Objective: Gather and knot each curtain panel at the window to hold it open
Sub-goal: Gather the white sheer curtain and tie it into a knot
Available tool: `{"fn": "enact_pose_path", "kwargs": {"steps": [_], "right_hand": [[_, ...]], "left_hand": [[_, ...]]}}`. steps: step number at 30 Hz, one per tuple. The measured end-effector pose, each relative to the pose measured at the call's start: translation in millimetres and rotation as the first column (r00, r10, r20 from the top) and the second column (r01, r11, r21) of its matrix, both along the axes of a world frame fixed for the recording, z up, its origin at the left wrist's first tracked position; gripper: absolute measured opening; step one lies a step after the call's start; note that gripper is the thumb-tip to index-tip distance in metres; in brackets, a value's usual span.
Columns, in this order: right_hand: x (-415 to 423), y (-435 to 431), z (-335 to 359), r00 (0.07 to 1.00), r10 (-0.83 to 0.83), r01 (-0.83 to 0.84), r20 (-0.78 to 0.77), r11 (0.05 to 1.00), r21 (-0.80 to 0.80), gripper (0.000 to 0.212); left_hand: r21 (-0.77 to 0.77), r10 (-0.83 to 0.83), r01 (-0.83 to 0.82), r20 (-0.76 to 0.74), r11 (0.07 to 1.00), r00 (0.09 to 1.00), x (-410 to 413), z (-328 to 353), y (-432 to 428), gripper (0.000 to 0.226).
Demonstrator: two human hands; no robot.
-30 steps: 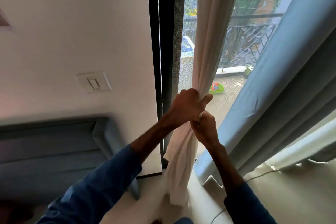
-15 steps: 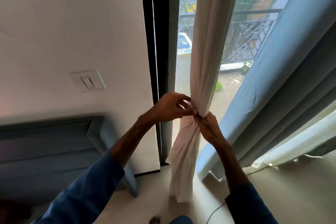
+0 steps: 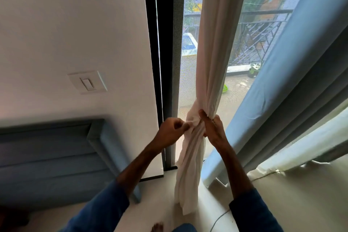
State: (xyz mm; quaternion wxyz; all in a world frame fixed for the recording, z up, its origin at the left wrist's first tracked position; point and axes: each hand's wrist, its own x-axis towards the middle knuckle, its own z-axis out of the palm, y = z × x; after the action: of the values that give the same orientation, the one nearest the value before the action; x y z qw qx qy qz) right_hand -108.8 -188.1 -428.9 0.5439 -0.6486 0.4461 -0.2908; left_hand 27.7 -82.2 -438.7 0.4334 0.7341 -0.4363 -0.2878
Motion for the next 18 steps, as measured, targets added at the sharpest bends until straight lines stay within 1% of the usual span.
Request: {"fn": "enact_pose_path", "kwargs": {"steps": [1,2,3,4,5,6,7,8,9,10,12,14,16,17,18], "right_hand": [[0,0,-1,1.000,-0.004,0.004,-0.003,1.000,-0.005,0.043],[1,1,0,1.000,-0.006,0.005,-0.003,1.000,-0.009,0.045],[1,2,-1,1.000,-0.004,0.005,0.003,1.000,-0.015,0.045],[2,4,0,1.000,-0.006,0.006,0.003,1.000,-0.022,0.044],[4,4,-1,1.000,-0.008,0.008,0.004,1.000,-0.030,0.043],[4,5,-1,1.000,-0.013,0.013,0.004,0.999,-0.033,0.042],[5,6,-2,1.000,-0.023,0.023,0.006,0.999,-0.035,0.042],[5,6,-2,0.999,-0.030,0.030,0.010,0.999,-0.032,0.044],[4,5,-3,0.999,-0.036,0.036,0.010,0.999,-0.033,0.048],[4,4,-4,0.999,-0.040,0.040,0.002,0.999,-0.033,0.052],[3,4,-5,0.999,-0.038,0.038,0.000,0.999,-0.028,0.051],[1,4,-6,1.000,-0.023,0.023,-0.002,0.999,-0.023,0.056],[0,3,-8,1.000,-0.004,0.004,0.005,1.000,-0.004,0.068],[0,3,-8,1.000,0.006,-0.006,0.010,1.000,0.005,0.068],[-1,5,-6,1.000,0.010,-0.010,0.023,1.000,0.014,0.061]], "left_hand": [[-0.030,0.012,-0.017,-0.179,0.999,0.984,0,5,1,0.035],[-0.047,0.017,-0.035,-0.336,0.998,0.942,-1,12,2,0.033],[-0.048,0.021,-0.046,-0.426,0.998,0.904,-3,18,2,0.032],[-0.033,0.037,-0.059,-0.450,0.998,0.892,-4,22,2,0.032],[-0.011,0.055,-0.067,-0.430,0.998,0.901,-6,23,1,0.035],[0.004,0.066,-0.069,-0.357,0.998,0.932,-8,24,0,0.040],[0.001,0.064,-0.065,-0.233,0.998,0.970,-8,22,1,0.048],[-0.029,0.043,-0.046,-0.078,0.999,0.996,-9,20,2,0.057],[-0.070,0.019,-0.013,0.075,0.997,0.997,-9,17,3,0.060],[-0.113,0.001,0.022,0.205,0.993,0.979,-9,16,4,0.056],[-0.159,0.021,0.042,0.375,0.986,0.927,-8,17,3,0.041],[-0.170,0.069,0.009,0.446,0.985,0.893,-3,19,2,0.037],[-0.148,0.074,-0.001,0.489,0.989,0.869,2,20,1,0.040],[-0.126,0.066,-0.003,0.497,0.992,0.865,4,22,0,0.043],[-0.099,0.054,-0.005,0.495,0.995,0.867,8,24,-1,0.047]]}}
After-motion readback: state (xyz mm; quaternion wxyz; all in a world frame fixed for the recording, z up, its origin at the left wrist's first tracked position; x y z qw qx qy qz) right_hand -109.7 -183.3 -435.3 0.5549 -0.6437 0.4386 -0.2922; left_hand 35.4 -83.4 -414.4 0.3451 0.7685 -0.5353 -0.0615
